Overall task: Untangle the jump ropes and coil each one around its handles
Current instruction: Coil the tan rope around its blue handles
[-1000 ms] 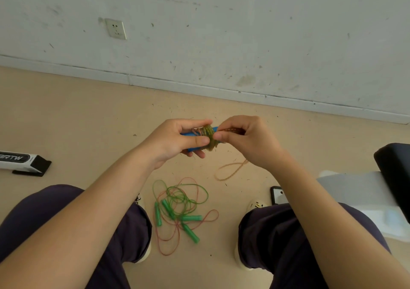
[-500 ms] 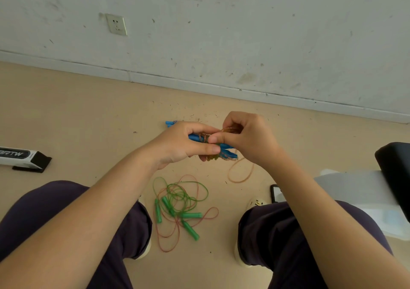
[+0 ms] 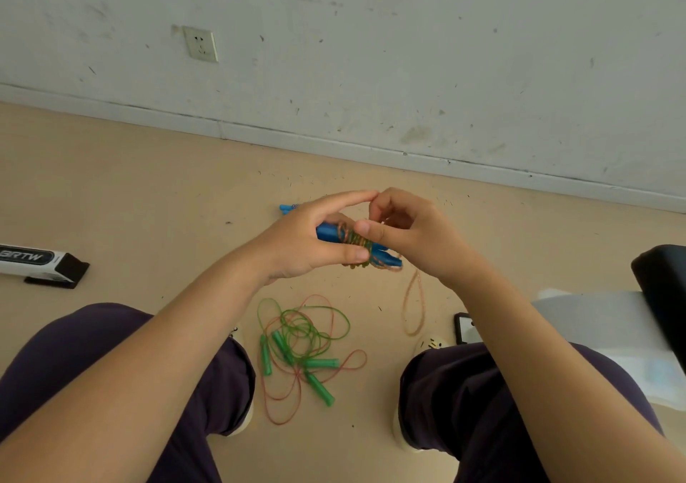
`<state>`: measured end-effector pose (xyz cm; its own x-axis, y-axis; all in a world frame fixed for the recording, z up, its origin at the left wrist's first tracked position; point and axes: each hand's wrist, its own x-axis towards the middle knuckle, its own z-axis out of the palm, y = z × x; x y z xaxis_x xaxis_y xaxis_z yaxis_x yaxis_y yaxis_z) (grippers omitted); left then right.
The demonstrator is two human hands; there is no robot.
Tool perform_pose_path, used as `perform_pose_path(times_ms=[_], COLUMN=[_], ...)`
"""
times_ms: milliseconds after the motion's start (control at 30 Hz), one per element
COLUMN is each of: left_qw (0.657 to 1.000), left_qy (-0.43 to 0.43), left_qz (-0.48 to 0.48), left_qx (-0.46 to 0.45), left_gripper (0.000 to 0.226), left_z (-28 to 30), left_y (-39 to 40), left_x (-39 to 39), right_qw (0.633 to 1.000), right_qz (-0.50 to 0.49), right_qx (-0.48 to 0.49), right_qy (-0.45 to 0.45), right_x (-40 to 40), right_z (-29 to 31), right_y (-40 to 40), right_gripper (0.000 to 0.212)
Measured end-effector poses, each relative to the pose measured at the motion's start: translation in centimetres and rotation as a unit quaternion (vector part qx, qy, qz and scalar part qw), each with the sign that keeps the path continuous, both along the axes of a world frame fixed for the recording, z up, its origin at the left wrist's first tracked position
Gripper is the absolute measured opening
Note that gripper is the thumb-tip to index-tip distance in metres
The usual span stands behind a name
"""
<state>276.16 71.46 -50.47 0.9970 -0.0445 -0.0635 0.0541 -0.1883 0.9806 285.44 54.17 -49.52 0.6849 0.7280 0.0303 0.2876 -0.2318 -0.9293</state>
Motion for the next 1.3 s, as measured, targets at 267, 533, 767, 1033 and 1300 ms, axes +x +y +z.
perform_pose_path(times_ms=[267, 533, 767, 1033, 1300], left_qw=[0.992, 0.963, 0.952, 0.969, 0.993], left_qy=[-0.038, -0.042, -0.026, 0.000, 0.076], left_qz=[0.106, 0.186, 0.257, 0.235, 0.095], left_qx=[-0.051, -0.191, -0.164, -0.074, 0.003], left_gripper=[0.042, 0.043, 0.035, 0.029, 0.035], left_z=[0.5, -0.1, -0.1, -0.9, -0.8], left_y=[-0.1, 0.5, 1.4, 1.2, 0.5], left_x=[0.2, 0.8, 1.1, 1.4, 1.1], right_qw=[0.988, 0.992, 0.990, 0.985, 0.957], right_qz=[0.037, 0.030, 0.004, -0.023, 0.007], right_qx=[0.001, -0.066, -0.131, -0.093, -0.072], right_qy=[0.151, 0.105, -0.055, -0.140, -0.280], right_x=[-0.3, -0.4, -1.6, -1.2, 0.3], right_z=[-0.3, -1.0, 0.0, 0.8, -0.3], right_y=[-0.1, 0.7, 1.3, 0.1, -0.4], right_gripper=[0.055, 0.018, 0.025, 0.022, 0.018])
